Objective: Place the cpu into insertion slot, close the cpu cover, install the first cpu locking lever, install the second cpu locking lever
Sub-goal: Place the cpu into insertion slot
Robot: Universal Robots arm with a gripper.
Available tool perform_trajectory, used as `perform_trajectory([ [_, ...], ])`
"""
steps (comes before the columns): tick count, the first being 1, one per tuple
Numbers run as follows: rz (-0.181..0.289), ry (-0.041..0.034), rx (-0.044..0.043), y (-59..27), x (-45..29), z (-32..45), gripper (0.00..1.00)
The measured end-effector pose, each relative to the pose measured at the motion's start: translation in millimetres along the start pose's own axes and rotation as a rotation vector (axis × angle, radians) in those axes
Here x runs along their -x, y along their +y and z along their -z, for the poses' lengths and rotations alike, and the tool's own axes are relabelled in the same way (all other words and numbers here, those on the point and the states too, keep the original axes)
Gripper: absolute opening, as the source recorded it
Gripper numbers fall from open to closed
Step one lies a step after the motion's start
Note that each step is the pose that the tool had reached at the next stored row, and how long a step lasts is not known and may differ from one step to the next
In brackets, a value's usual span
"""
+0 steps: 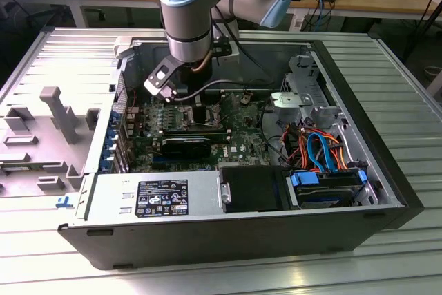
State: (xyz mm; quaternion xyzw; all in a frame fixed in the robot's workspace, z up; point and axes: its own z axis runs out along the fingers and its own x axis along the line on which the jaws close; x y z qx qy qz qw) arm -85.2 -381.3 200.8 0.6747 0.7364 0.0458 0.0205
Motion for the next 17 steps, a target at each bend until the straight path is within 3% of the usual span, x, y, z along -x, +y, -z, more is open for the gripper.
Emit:
perform_trajectory([
  [6, 0.0, -0.0001, -0.0001, -0.1, 0.0, -1.1, 0.62],
  [8, 0.0, -0.0004, -0.0003, -0.1, 0.1, -1.0, 0.54],
  [17, 0.0, -0.0001, -0.0001, -0.1, 0.0, -1.4, 0.54],
])
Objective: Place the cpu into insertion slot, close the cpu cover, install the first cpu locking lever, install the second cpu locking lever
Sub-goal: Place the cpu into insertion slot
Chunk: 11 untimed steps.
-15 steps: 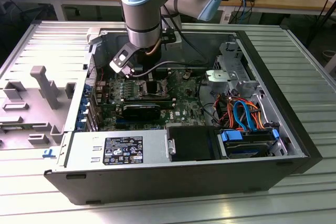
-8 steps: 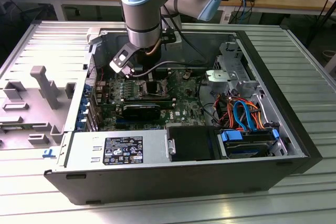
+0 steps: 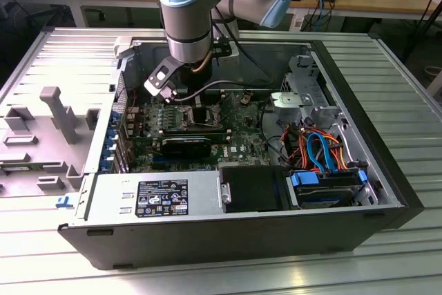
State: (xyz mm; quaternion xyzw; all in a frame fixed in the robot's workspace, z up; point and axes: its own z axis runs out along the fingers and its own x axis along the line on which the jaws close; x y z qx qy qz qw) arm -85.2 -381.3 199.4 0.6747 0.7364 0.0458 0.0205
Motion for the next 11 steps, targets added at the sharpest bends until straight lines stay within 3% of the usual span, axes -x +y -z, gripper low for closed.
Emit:
perform_trajectory([
  [7, -0.01, 0.0015, 0.0008, 0.4, -0.1, 5.2, 0.54],
  [11, -0.043, -0.0019, 0.0016, 0.5, 0.3, 5.3, 0.54],
])
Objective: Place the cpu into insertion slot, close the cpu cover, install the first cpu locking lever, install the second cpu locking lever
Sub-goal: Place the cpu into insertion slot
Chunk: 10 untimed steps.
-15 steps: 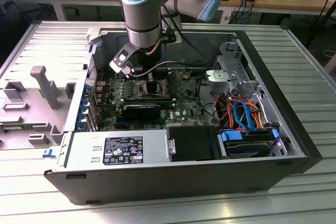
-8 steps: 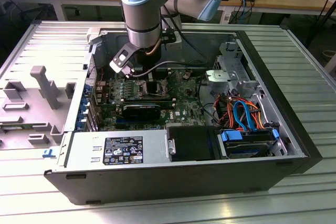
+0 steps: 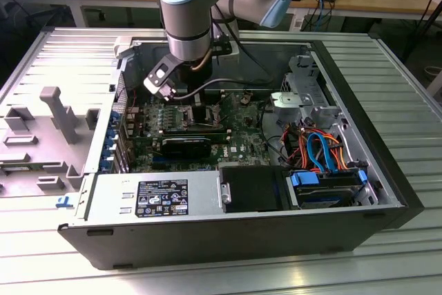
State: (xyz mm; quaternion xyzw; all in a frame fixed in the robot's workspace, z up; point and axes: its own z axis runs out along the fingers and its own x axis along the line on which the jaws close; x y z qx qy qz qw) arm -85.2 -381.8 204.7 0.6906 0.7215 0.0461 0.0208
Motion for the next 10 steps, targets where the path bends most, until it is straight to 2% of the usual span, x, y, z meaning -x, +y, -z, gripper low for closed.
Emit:
perform_trajectory([
  [2, -0.019, -0.0016, 0.0007, -0.1, 0.9, -0.2, 0.54],
  [10, -0.019, -0.0018, 0.0007, 0.4, 2.9, -1.8, 0.54],
])
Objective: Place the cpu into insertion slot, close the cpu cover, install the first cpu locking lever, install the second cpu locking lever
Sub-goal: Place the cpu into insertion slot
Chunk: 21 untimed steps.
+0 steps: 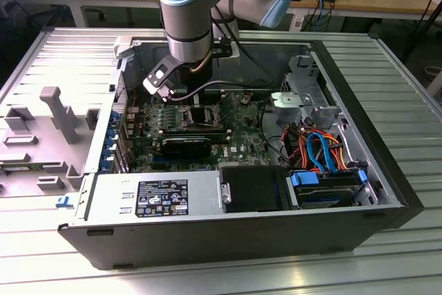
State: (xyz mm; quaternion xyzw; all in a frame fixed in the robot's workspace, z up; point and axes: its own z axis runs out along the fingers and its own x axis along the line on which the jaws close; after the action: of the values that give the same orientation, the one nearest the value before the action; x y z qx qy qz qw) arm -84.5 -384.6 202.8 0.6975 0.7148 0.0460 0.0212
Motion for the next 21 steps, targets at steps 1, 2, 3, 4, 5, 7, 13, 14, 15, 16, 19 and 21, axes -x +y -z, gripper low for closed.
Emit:
perform_trajectory([
  [1, 0.0, 0.0001, 0.0001, 0.3, 0.0, -0.3, 0.54],
  [2, -0.001, 0.0001, -0.0001, 0.9, 0.0, -0.8, 0.54],
  [3, -0.001, 0.0, -0.0002, 1.0, 0.1, -1.1, 0.54],
  [4, -0.001, -0.0002, -0.0003, 1.0, 0.1, -1.4, 0.54],
  [5, -0.001, -0.0002, -0.0004, 1.0, 0.1, -1.6, 0.54],
  [7, -0.001, -0.0002, -0.0003, 1.1, 0.0, -2.1, 0.54],
  [13, -0.001, -0.0002, -0.0003, 1.0, -0.2, -2.7, 0.54],
  [14, -0.001, -0.0001, -0.0003, 1.0, -0.2, -2.8, 0.54],
  [15, -0.001, 0.0, -0.0002, 1.0, -0.4, -2.9, 0.54],
  [16, -0.001, 0.0, -0.0001, 1.0, -0.6, -3.0, 0.54],
  [19, -0.001, 0.0, -0.0002, 1.0, -1.9, -3.1, 0.54],
  [21, -0.001, -0.0003, -0.0003, 0.7, -2.2, -3.3, 0.54],
])
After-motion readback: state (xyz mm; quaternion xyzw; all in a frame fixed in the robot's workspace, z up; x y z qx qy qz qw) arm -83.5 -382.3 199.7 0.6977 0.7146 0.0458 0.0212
